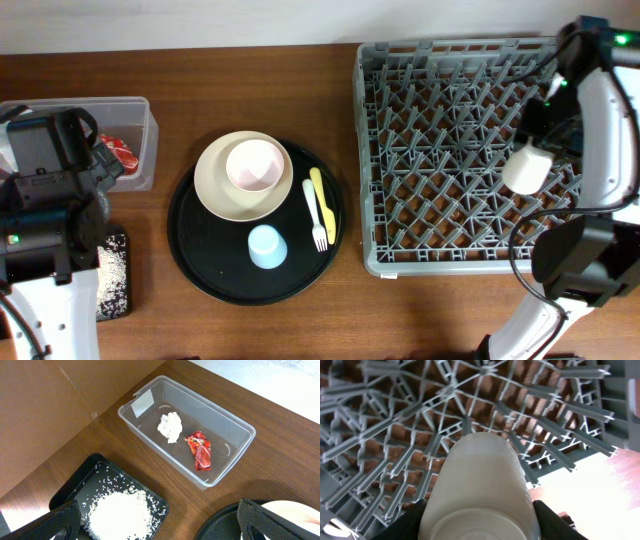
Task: Sort waste into correct bins and load items into the dishwasher rack
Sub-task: 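Carry the white cup over the rack and lower it onto the pegs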
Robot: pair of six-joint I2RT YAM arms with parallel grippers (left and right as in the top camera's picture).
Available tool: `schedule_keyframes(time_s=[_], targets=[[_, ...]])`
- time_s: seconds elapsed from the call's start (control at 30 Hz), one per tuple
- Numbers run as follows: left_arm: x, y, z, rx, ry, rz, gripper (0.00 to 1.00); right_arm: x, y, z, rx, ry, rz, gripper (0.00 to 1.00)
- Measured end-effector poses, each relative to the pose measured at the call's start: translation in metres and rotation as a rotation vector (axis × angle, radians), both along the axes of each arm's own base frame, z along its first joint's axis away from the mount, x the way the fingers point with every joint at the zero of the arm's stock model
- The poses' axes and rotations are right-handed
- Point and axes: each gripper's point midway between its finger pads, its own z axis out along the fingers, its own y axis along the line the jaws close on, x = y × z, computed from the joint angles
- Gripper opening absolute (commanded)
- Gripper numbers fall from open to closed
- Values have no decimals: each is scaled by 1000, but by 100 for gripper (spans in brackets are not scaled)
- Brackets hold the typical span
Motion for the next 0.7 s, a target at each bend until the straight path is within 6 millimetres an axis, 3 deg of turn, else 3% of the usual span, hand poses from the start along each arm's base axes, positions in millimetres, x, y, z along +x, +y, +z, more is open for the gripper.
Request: schedule_keyframes(time_s=[0.23, 0.43, 0.6, 0.7], targets=[[0, 0, 0, 0, 0, 0, 99, -21, -59, 0, 39, -11, -124, 52], [0, 0, 0, 0, 0, 0, 99, -16, -59, -3, 61, -36, -103, 52], [0, 0, 0, 0, 0, 0, 99, -12, -59, -34, 76, -21, -87, 52], [0, 0, 0, 0, 0, 0, 99, -7, -60, -38, 74, -36, -79, 52]])
